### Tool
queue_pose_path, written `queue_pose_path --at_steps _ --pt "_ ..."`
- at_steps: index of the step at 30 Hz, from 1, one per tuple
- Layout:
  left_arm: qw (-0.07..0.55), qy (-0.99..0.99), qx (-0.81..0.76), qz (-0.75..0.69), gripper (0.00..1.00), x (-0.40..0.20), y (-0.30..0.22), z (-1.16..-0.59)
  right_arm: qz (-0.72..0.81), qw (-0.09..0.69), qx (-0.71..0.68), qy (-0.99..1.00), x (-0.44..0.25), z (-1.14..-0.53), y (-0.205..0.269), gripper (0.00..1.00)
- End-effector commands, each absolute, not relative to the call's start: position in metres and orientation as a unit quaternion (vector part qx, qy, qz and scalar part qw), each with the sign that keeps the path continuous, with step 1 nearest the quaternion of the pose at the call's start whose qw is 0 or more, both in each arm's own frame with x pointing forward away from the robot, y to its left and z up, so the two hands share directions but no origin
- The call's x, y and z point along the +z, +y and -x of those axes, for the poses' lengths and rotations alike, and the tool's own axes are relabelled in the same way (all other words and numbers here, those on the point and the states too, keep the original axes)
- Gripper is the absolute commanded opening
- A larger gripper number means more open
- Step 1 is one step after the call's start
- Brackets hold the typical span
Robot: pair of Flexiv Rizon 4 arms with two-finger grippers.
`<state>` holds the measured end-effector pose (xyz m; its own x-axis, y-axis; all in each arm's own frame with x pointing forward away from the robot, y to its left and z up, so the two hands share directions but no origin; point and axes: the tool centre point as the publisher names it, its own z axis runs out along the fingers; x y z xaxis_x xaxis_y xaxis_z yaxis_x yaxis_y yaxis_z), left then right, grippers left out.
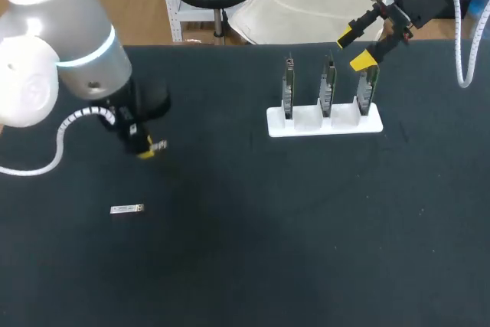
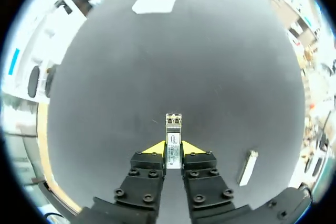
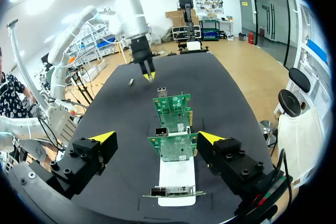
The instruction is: Pick up the optical module with the left hand, and insert it into the network port with the right hand.
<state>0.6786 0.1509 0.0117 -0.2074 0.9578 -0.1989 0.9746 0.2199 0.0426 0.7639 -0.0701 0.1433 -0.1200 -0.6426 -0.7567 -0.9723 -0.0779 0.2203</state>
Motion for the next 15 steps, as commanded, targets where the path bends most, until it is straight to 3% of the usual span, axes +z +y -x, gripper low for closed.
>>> queue_pose_path --at_steps 1,15 --pt "0.146 0.787 -0.066 -0.596 0.0 0.04 0.15 -0.696 0.627 0.219 0.379 0.645 0.143 -0.761 -0.07 1.0" --pt "0.357 0.768 -0.186 -0.498 0.0 0.147 0.081 -0.774 0.627 0.219 0.379 0.645 0.143 -0.761 -0.07 1.0"
